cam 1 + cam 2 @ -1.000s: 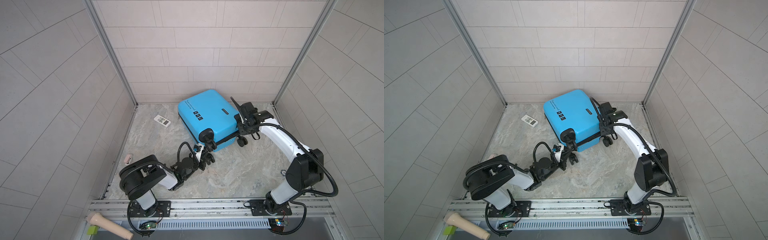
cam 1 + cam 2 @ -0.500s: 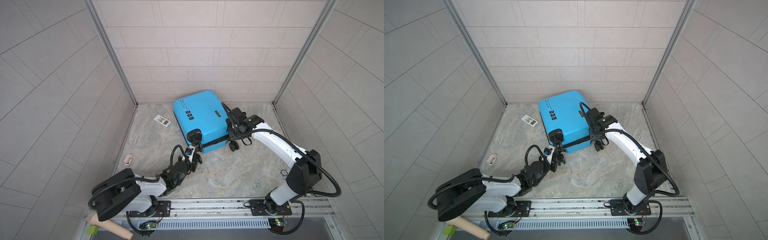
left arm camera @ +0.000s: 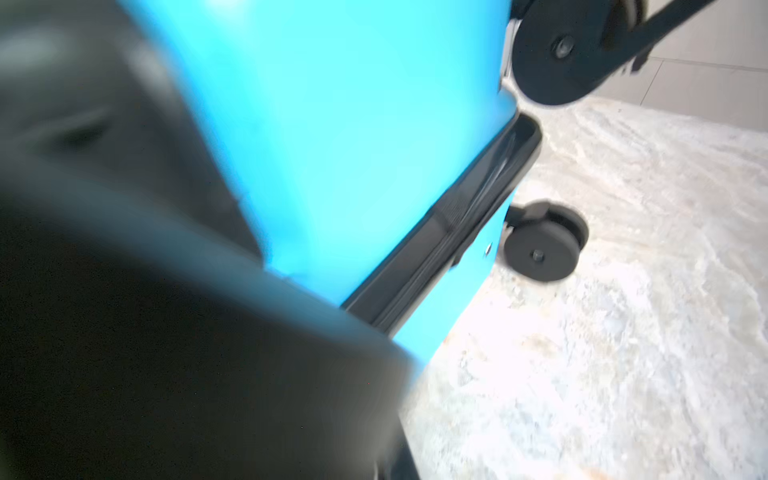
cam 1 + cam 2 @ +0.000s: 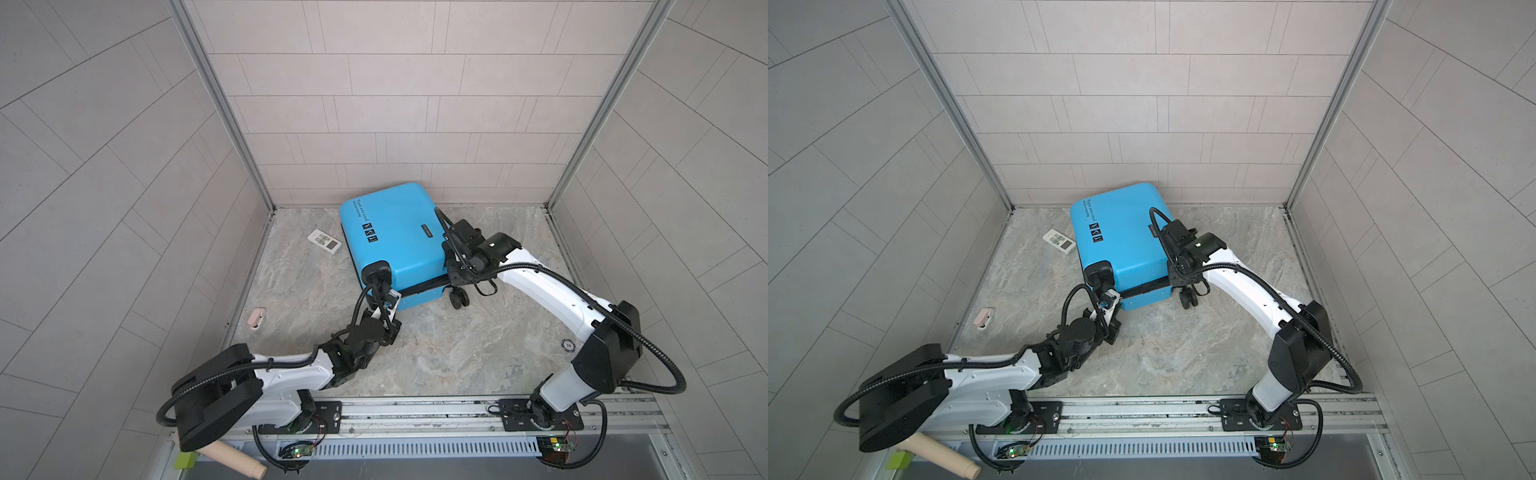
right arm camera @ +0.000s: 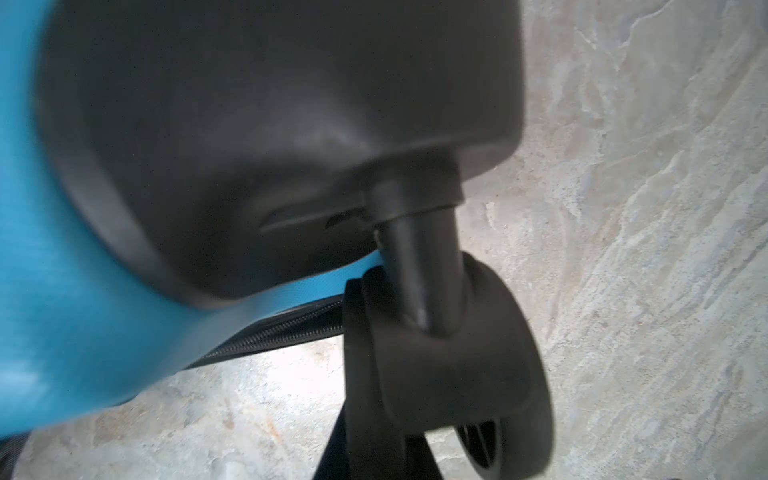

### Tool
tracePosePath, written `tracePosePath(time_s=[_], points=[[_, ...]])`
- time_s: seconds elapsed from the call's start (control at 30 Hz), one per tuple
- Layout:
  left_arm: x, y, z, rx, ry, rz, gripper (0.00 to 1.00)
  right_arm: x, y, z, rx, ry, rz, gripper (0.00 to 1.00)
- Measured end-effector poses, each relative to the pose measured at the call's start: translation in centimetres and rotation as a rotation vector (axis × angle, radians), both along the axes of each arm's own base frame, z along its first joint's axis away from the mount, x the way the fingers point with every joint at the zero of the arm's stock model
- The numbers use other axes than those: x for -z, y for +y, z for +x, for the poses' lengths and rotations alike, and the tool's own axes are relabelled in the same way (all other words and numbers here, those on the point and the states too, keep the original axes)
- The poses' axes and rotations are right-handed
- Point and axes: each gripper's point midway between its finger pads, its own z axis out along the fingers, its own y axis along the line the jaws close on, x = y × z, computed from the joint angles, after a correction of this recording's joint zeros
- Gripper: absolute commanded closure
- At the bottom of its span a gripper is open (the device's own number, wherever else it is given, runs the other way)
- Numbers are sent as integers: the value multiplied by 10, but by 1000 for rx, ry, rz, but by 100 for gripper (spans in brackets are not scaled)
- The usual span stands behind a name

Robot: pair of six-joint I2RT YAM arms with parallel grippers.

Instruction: Pack the luggage

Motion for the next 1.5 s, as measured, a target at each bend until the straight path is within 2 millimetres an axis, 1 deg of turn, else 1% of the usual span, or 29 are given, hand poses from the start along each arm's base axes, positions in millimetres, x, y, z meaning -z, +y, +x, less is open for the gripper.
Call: tracePosePath(time_s=[0.1,0.17,0.27,0.33,0.4,0.47,0.63,0.73,0.77,0.83,0.87,0.93,0.97,1.0,1.07,1.13,1.2,1.27,1.37,1.4,1.43,1.47,1.5], points=[[-7,-13,2,22,-6,-11,100,1,15,-10,-32,14,17,100],[-16,-27,1,56,-19,-41,100,1,26,-17,-54,24,36,100],[-42,-65,-10,179,-48,-128,100,-1,46,-24,-91,29,90,100],[-56,-84,-17,242,-66,-176,100,-4,59,-28,-116,27,128,100],[-62,-97,-20,280,-73,-202,100,-7,71,-30,-137,24,167,100],[-61,-110,-21,307,-72,-217,100,-9,79,-31,-152,21,197,100],[-61,-128,-20,338,-76,-252,100,-11,80,-30,-152,16,205,100],[-63,-128,-21,340,-76,-251,100,-13,80,-31,-151,12,207,100],[-64,-126,-21,335,-76,-248,100,-14,79,-30,-150,11,209,92],[-71,-120,-21,317,-76,-242,98,-15,77,-29,-145,9,214,71],[-77,-115,-21,305,-77,-242,92,-16,76,-29,-148,8,218,59],[-92,-102,-21,268,-85,-248,73,-22,74,-26,-151,-11,226,43],[-98,-93,-21,246,-82,-248,65,-28,73,-23,-151,-31,240,37],[-104,-86,-22,227,-78,-251,58,-33,73,-21,-158,-48,251,33],[-114,-67,-24,175,-65,-248,47,-44,70,-20,-168,-76,268,28],[-124,-48,-24,120,-53,-253,35,-49,66,-22,-181,-87,262,24],[-141,-28,-25,64,-50,-262,21,-53,61,-24,-190,-94,247,21],[-169,-6,-23,-6,-56,-281,10,-57,55,-25,-199,-108,222,18],[-212,30,-17,-134,-64,-315,4,-61,47,-28,-228,-141,196,16],[-222,43,-13,-180,-63,-324,4,-62,44,-30,-237,-146,192,16],[-231,62,-7,-243,-60,-333,3,-62,44,-31,-247,-149,187,16],[-236,80,0,-304,-53,-338,3,-62,44,-30,-257,-151,185,16],[-237,97,6,-356,-42,-343,3,-61,45,-30,-266,-149,184,16]])
